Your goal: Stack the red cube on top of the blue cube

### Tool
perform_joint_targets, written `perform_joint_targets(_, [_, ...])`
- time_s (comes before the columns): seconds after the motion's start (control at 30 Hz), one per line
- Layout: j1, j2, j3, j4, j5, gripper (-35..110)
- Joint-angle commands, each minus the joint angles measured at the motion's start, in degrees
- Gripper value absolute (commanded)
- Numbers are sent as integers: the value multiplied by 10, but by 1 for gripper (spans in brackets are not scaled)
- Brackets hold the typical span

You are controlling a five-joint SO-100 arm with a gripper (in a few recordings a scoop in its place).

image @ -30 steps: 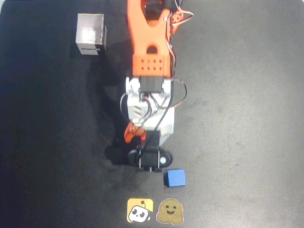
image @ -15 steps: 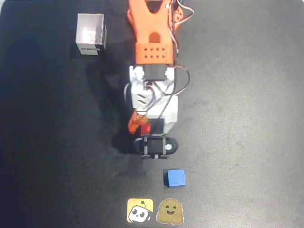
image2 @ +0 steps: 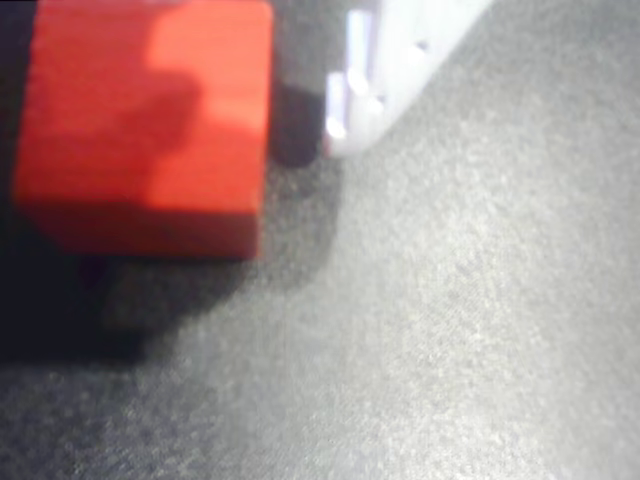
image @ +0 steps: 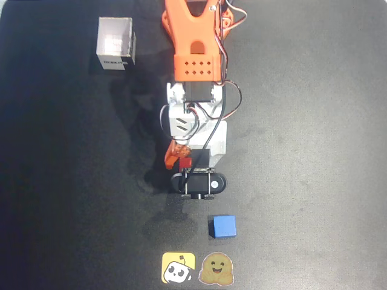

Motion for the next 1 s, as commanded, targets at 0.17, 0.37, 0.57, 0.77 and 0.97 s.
perform_joint_targets(0.17, [4,28,15,-24,-1,27])
perform_joint_targets(0.37, [8,25,19,-33,-3,14])
perform_joint_targets(0.57, [13,25,19,-31,-3,0])
perform_joint_targets(0.77, [14,35,5,4,5,0])
perform_joint_targets(0.97, [14,62,-47,99,15,0])
